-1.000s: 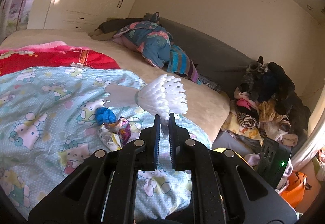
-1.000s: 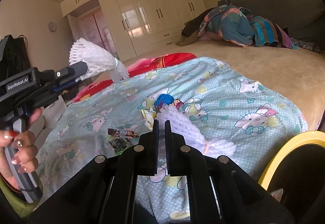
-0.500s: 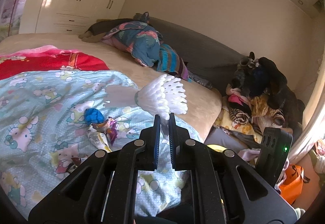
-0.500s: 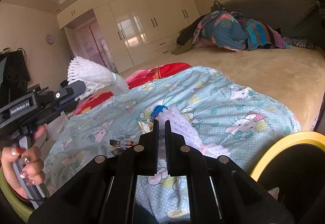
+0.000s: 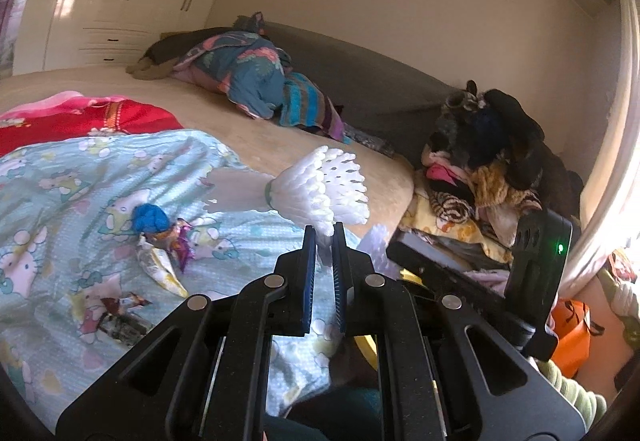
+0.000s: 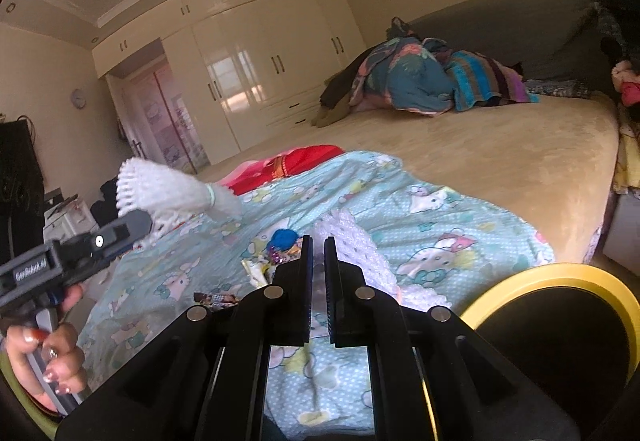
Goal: Collect trash
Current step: 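Lift and carry both white mesh nets over the yellow bin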
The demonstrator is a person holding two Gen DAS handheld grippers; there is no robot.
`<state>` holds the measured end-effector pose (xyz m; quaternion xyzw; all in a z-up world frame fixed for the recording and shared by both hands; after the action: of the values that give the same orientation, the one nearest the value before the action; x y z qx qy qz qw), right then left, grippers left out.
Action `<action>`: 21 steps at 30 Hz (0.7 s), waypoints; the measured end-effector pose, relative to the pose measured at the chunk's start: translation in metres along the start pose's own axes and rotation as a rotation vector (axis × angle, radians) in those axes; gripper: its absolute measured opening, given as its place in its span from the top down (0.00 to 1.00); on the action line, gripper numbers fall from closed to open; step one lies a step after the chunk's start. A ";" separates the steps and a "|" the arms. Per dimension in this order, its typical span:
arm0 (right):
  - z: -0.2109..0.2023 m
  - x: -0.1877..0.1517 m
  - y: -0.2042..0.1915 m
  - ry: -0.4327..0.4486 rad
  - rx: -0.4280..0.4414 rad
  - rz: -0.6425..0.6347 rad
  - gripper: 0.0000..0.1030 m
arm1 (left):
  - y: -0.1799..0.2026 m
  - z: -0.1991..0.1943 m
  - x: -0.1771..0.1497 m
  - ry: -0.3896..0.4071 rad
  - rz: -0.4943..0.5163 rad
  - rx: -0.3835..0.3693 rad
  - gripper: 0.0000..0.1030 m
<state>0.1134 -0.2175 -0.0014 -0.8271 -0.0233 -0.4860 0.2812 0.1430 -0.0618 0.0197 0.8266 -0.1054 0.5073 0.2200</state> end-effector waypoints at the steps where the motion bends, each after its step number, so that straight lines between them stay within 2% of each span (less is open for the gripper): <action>1: -0.002 0.001 0.002 0.004 -0.004 0.005 0.94 | 0.004 0.001 -0.001 -0.004 0.008 -0.007 0.95; 21: -0.051 0.020 0.076 0.099 -0.126 0.119 0.94 | 0.064 0.029 -0.029 -0.102 0.113 -0.129 0.95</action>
<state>0.1076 -0.3106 -0.0001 -0.8181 0.0706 -0.5093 0.2577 0.1271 -0.1335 -0.0004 0.8281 -0.1953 0.4684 0.2382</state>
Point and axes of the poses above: each gripper's, at about its wrist camera, not at the fingertips, and z roughly the way its jaws point, y to its right, x to its top, the point moved 6 cm from there along z, roughly the way its jaws point, and after that the axes turned 6 degrees about z, right-handed, at the moved point
